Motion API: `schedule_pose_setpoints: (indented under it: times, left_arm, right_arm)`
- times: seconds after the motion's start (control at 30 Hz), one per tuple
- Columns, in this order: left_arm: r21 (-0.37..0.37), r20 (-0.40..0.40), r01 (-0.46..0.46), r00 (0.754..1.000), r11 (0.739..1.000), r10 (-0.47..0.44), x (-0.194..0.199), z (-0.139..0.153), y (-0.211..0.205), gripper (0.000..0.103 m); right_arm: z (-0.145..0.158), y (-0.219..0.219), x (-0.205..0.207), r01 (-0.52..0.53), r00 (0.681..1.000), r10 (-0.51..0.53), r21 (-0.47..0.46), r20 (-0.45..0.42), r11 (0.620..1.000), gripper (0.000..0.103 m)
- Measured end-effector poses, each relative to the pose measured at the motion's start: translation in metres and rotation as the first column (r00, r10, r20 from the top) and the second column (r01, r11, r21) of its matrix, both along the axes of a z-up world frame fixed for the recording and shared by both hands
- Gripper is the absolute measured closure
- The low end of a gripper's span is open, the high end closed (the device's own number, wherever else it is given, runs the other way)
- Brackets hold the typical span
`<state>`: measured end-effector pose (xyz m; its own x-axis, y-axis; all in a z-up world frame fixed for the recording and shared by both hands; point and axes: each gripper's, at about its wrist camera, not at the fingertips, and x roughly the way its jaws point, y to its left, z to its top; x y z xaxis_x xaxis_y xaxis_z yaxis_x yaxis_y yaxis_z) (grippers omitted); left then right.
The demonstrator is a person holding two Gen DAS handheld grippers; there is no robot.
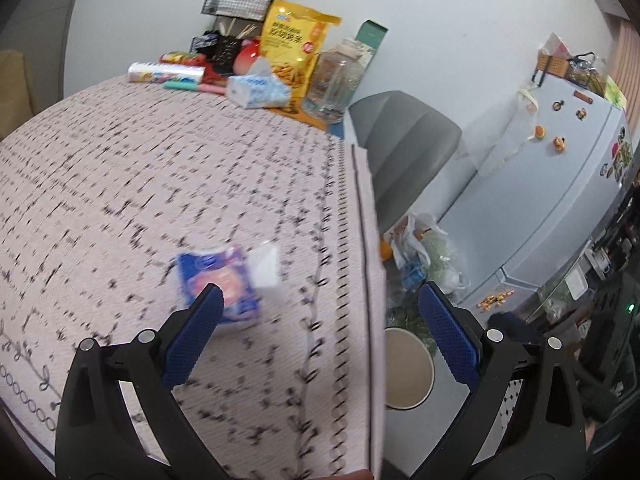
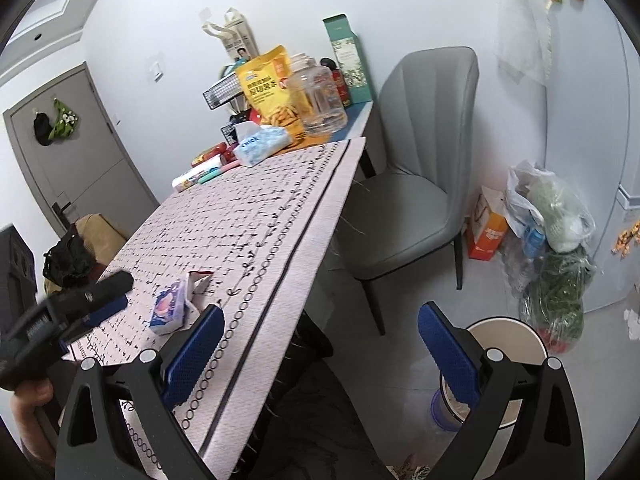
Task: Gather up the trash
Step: 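Move both tools back over the remaining trash on the table, then close the left gripper on the blue tissue pack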
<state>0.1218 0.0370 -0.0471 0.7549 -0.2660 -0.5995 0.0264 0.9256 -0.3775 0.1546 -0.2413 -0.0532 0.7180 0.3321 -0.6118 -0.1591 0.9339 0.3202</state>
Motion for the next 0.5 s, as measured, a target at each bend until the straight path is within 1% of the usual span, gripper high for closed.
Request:
schedule_pose_setpoints:
  times: [0.13, 0.17, 0.2, 0.23, 0.3, 0.33, 0.5]
  left_arm:
    - [-0.012, -0.032, -0.025, 0.999, 1.000, 0.025, -0.002, -0.013, 0.017, 0.007]
    - [-0.016, -0.038, -0.032, 0.999, 0.999, 0.032, -0.002, -0.015, 0.021, 0.009]
    - [-0.018, -0.044, -0.036, 0.998, 0.999, 0.035, -0.002, -0.017, 0.023, 0.014]
    - [-0.019, -0.055, -0.040, 0.998, 0.999, 0.039, -0.001, -0.020, 0.026, 0.016]
    - [-0.013, -0.070, -0.052, 0.996, 0.999, 0.051, 0.002, -0.024, 0.030, 0.024]
    - [-0.007, -0.079, -0.059, 0.995, 0.998, 0.058, 0.004, -0.026, 0.032, 0.025]
    - [0.018, -0.118, -0.091, 0.989, 0.996, 0.093, 0.015, -0.036, 0.038, 0.026]
  right_arm:
    - [-0.003, 0.006, -0.001, -0.010, 1.000, 0.010, 0.001, -0.011, 1.000, 0.008]
    - [-0.004, 0.007, -0.001, -0.013, 1.000, 0.013, 0.001, -0.013, 1.000, 0.008]
    - [-0.006, 0.009, -0.001, -0.019, 1.000, 0.019, 0.001, -0.016, 1.000, 0.008]
    - [-0.007, 0.010, -0.001, -0.022, 1.000, 0.022, 0.001, -0.018, 1.000, 0.008]
    - [-0.010, 0.011, 0.000, -0.027, 0.999, 0.027, 0.004, -0.024, 1.000, 0.008]
    - [-0.011, 0.011, 0.001, -0.028, 0.999, 0.029, 0.007, -0.027, 1.000, 0.008]
    - [-0.017, 0.010, 0.008, -0.030, 0.999, 0.031, 0.020, -0.037, 0.999, 0.008]
